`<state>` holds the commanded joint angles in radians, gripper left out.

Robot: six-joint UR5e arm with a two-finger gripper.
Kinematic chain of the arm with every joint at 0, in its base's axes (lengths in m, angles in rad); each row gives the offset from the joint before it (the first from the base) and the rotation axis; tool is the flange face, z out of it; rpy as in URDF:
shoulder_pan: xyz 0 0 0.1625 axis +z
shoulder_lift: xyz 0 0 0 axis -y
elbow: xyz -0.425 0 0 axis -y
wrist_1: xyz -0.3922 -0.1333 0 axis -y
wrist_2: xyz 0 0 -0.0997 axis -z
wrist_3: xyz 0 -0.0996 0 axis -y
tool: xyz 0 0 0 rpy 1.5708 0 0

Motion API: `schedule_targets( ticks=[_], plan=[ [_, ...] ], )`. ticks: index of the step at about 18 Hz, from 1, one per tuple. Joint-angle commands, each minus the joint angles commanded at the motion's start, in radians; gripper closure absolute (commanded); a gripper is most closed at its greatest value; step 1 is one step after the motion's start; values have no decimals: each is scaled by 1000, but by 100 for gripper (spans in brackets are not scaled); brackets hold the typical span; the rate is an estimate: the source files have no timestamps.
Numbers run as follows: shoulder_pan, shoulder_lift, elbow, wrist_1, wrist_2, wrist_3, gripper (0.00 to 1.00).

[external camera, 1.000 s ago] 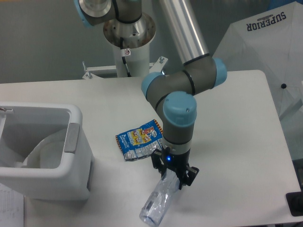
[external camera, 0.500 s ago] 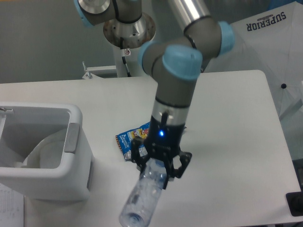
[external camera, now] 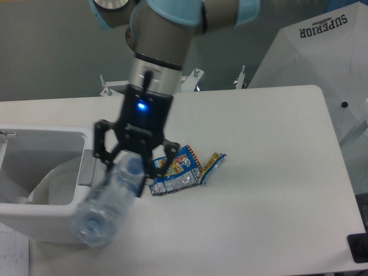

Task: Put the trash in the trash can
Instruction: 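Lift the bottle and carry it over the white trash bin, then lower the bottle into the bin and open the gripper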

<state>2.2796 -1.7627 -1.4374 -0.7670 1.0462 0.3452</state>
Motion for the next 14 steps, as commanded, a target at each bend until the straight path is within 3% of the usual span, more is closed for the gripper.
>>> schedule_targets(
  ticks=[3, 14],
  plan=[
    [-26, 18, -11, -2, 0, -20, 37],
    [-127, 2, -67, 0, 9, -12, 37]
  ],
)
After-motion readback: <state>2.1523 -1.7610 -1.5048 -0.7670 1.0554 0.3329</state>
